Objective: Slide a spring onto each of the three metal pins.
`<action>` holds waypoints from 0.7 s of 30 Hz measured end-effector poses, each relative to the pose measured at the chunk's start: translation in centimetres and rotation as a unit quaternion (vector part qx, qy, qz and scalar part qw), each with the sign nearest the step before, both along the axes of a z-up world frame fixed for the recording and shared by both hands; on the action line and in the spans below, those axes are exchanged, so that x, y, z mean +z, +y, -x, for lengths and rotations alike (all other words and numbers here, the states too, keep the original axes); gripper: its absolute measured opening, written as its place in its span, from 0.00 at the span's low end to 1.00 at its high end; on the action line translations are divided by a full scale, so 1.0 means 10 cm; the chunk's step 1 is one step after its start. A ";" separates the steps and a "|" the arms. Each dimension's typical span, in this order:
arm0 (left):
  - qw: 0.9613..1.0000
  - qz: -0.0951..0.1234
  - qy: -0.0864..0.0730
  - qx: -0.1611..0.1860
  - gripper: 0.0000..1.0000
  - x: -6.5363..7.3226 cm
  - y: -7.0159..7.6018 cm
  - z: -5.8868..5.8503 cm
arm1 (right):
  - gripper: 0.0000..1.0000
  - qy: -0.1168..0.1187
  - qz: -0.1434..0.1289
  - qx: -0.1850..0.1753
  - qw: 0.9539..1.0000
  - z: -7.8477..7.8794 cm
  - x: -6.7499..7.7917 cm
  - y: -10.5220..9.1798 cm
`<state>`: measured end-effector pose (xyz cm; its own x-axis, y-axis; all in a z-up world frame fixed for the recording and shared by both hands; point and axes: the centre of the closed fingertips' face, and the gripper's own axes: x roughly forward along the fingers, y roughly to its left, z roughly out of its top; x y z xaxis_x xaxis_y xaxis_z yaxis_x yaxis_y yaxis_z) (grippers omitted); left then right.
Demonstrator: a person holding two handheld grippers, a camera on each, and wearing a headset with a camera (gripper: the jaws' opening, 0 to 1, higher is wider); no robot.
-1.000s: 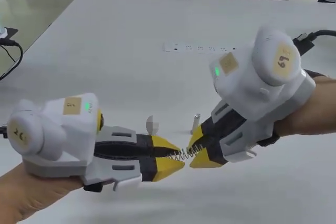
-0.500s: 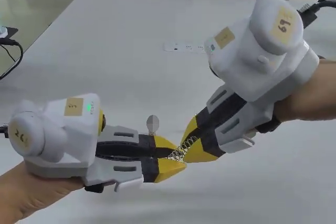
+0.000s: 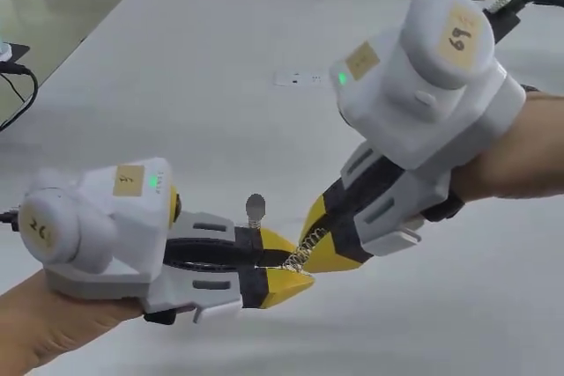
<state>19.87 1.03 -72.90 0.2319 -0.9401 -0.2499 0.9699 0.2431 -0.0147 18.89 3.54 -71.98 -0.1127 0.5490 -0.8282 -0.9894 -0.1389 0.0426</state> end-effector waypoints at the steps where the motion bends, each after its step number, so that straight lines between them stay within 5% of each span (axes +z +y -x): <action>1: 1.000 -0.001 -0.001 0.000 0.03 0.00 0.00 0.00 | 0.07 -0.001 0.002 0.000 1.000 0.00 0.00 0.00; 21: 1.000 -0.019 0.007 0.007 0.10 -0.10 0.04 -0.04 | 0.07 -0.012 0.012 0.003 1.000 -0.06 0.01 -0.02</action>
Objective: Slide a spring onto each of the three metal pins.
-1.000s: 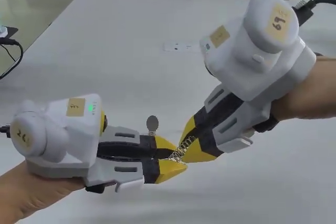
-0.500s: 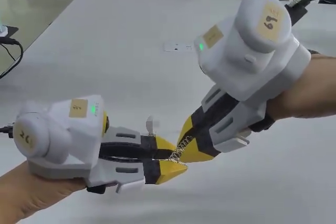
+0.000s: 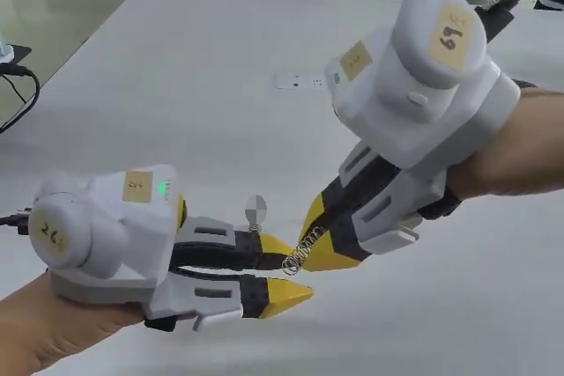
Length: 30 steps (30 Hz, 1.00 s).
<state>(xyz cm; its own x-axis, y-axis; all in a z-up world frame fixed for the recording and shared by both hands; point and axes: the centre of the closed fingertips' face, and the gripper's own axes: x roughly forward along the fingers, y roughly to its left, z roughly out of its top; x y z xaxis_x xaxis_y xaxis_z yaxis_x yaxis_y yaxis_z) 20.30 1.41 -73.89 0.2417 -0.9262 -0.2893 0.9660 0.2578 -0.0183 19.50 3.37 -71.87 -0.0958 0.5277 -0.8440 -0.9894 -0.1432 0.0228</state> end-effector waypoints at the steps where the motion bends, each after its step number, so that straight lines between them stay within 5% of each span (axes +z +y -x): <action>1: 1.000 0.000 0.001 0.001 0.11 0.00 0.00 0.00 | 0.07 0.000 0.004 -0.001 1.000 0.00 0.00 -0.01; 30: 0.998 0.008 0.031 0.049 0.37 -0.01 0.13 -0.13 | 0.08 -0.039 0.040 -0.048 0.997 -0.45 0.01 -0.39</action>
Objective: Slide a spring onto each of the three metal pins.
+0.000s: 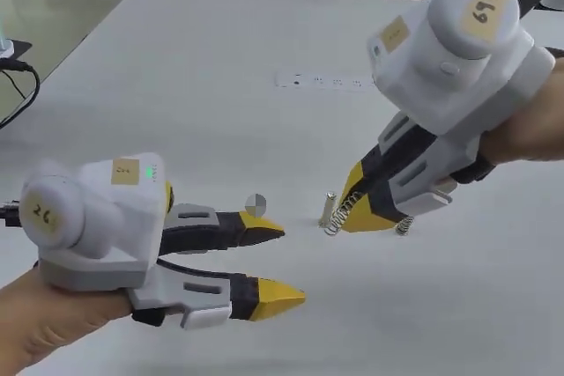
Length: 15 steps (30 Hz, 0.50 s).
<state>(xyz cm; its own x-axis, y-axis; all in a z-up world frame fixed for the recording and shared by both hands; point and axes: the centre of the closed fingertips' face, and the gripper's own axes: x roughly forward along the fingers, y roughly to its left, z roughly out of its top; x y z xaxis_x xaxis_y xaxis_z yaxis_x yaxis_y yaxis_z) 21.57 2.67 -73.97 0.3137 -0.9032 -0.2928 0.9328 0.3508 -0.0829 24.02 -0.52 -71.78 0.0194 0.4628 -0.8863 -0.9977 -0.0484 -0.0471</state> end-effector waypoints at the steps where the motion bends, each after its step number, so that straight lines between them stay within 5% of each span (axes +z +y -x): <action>1: 1.000 0.000 0.000 0.001 0.37 0.00 0.01 -0.01 | 0.08 -0.002 0.002 -0.002 1.000 -0.02 0.00 -0.01; 15: 0.999 0.006 0.001 0.045 0.44 0.03 0.22 -0.09 | 0.08 -0.025 0.025 -0.034 0.999 -0.35 -0.06 -0.15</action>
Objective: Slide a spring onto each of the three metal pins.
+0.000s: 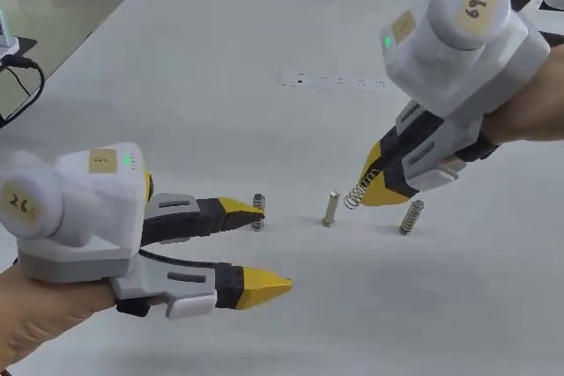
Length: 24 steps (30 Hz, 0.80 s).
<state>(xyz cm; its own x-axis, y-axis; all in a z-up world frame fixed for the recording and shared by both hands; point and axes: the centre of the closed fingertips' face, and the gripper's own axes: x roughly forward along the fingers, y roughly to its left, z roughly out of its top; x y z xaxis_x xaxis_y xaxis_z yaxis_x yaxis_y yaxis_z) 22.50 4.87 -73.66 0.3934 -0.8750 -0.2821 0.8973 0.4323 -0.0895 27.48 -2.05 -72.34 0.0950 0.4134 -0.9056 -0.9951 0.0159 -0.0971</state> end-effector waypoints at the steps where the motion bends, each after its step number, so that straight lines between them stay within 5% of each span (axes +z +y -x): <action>1: 1.000 0.000 0.000 0.003 0.45 0.00 0.01 -0.01 | 0.08 -0.002 0.004 -0.001 1.000 -0.02 -0.01 -0.01; 24: 0.999 0.014 -0.012 0.051 0.53 0.03 0.16 -0.02 | 0.08 -0.010 0.059 0.010 0.998 -0.44 -0.16 0.01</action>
<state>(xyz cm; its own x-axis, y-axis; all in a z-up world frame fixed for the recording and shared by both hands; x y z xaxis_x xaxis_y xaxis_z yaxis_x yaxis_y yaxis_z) 22.69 6.46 -73.38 0.4875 -0.8372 -0.2478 0.8504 0.5196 -0.0822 31.85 -1.96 -73.95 0.1066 0.3060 -0.9461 -0.9930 -0.0168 -0.1173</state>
